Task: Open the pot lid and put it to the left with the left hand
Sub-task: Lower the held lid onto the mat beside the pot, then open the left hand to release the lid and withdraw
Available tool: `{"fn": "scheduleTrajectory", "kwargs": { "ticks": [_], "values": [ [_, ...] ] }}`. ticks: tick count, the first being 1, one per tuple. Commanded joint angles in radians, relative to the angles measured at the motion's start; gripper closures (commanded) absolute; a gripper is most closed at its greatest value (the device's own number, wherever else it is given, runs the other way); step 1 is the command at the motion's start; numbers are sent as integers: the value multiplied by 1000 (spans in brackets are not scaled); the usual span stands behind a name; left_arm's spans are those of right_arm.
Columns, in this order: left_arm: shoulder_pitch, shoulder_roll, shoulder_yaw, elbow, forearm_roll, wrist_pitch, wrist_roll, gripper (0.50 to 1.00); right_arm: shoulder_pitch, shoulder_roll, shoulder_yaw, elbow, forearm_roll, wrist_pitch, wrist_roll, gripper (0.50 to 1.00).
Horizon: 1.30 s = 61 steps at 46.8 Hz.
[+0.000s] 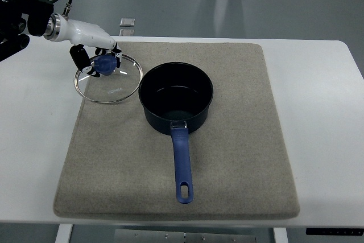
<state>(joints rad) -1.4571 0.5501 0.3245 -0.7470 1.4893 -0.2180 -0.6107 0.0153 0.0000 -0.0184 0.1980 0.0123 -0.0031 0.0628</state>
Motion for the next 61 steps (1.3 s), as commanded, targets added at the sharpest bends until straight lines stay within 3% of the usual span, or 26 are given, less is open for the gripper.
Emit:
{"fn": "scheduleTrajectory", "kwargs": {
  "ticks": [1, 61],
  "values": [
    [4, -4, -1, 0, 0, 3, 0, 1000, 0, 0, 0, 0, 0, 0, 0, 583],
    [57, -61, -5, 44, -14, 77, 0, 1000, 0, 0, 0, 0, 0, 0, 0, 583]
  ]
}}
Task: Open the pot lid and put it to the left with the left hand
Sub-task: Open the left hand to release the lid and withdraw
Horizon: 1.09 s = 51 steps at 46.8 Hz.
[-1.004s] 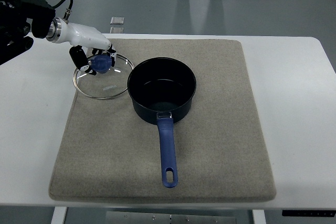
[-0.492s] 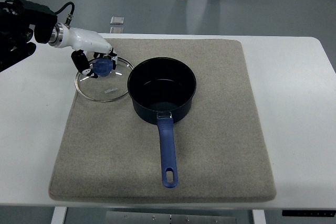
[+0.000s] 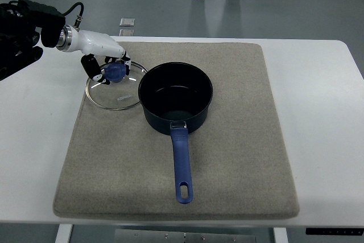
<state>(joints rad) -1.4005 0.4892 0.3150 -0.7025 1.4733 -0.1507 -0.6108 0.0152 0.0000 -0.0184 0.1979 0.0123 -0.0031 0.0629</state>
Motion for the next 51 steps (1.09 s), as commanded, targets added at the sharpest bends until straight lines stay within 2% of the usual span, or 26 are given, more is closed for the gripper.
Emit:
{"fn": "scheduleTrajectory", "kwargs": {
  "ticks": [1, 14, 15, 17, 18, 19, 22, 51],
  "values": [
    [0, 0, 4, 0, 4, 10, 0, 1000, 0, 0, 0, 0, 0, 0, 0, 583],
    [9, 0, 3, -6, -1, 16, 0, 1000, 0, 0, 0, 0, 0, 0, 0, 583],
    [12, 0, 1, -8, -4, 22, 0, 895, 0, 0, 0, 0, 0, 0, 0, 583],
    [14, 0, -4, -9, -7, 49, 0, 644, 0, 0, 0, 0, 0, 0, 0, 583],
    [15, 0, -4, -9, -7, 68, 0, 556, 0, 0, 0, 0, 0, 0, 0, 583],
    [15, 0, -2, -9, -7, 86, 0, 517, 0, 0, 0, 0, 0, 0, 0, 583],
    [17, 0, 3, -11, -7, 106, 0, 514, 0, 0, 0, 0, 0, 0, 0, 583],
    [-11, 32, -43, -15, -53, 114, 0, 512, 0, 0, 0, 0, 0, 0, 0, 583]
  ]
}}
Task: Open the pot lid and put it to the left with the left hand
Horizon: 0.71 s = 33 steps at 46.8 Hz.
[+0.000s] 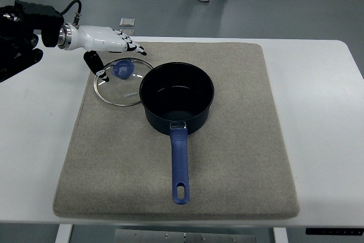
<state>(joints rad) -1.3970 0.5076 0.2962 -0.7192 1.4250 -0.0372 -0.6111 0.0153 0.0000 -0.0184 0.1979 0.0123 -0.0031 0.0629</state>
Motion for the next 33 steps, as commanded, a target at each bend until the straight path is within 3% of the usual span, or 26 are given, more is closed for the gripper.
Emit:
{"fn": "scheduleTrajectory", "kwargs": {
  "ticks": [1, 15, 29, 33],
  "values": [
    [-19, 18, -37, 1, -6, 2, 0, 512, 0, 0, 0, 0, 0, 0, 0, 583],
    [-25, 35, -340, 35, -161, 8, 0, 512, 0, 0, 0, 0, 0, 0, 0, 583],
    [53, 6, -410, 73, -946, 46, 0, 521, 0, 0, 0, 0, 0, 0, 0, 583],
    [73, -11, -410, 127, -1129, 46, 0, 529, 0, 0, 0, 0, 0, 0, 0, 583]
  ]
}}
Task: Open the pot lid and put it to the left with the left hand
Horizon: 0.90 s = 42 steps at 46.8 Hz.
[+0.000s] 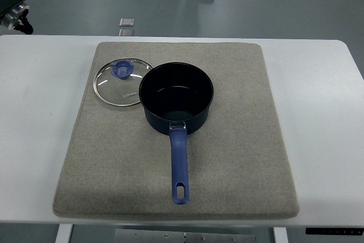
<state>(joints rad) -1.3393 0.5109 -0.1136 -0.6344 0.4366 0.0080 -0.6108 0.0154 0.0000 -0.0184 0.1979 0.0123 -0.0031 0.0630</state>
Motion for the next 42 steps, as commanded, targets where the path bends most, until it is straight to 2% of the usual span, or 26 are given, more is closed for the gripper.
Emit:
{"fn": "scheduleTrajectory", "kwargs": {
  "ticks": [1, 11, 14, 18, 22, 30, 31, 33, 42],
  "values": [
    [22, -25, 0, 59, -175, 1, 0, 536, 0, 0, 0, 0, 0, 0, 0, 583],
    [77, -147, 0, 228, -295, 1, 0, 544, 0, 0, 0, 0, 0, 0, 0, 583],
    [88, -163, -3, 240, -315, 1, 0, 544, 0, 0, 0, 0, 0, 0, 0, 583],
    [97, -178, -3, 240, -390, 1, 65, 568, 0, 0, 0, 0, 0, 0, 0, 583],
    [112, -189, -5, 242, -499, -9, 65, 598, 0, 0, 0, 0, 0, 0, 0, 583],
    [164, -219, -34, 246, -702, -55, 63, 615, 0, 0, 0, 0, 0, 0, 0, 583],
    [172, -226, -41, 249, -716, -63, 63, 634, 0, 0, 0, 0, 0, 0, 0, 583],
    [189, -235, -58, 272, -737, -77, 59, 651, 0, 0, 0, 0, 0, 0, 0, 583],
    [238, -301, -104, 395, -742, -92, 56, 651, 0, 0, 0, 0, 0, 0, 0, 583]
  ]
}}
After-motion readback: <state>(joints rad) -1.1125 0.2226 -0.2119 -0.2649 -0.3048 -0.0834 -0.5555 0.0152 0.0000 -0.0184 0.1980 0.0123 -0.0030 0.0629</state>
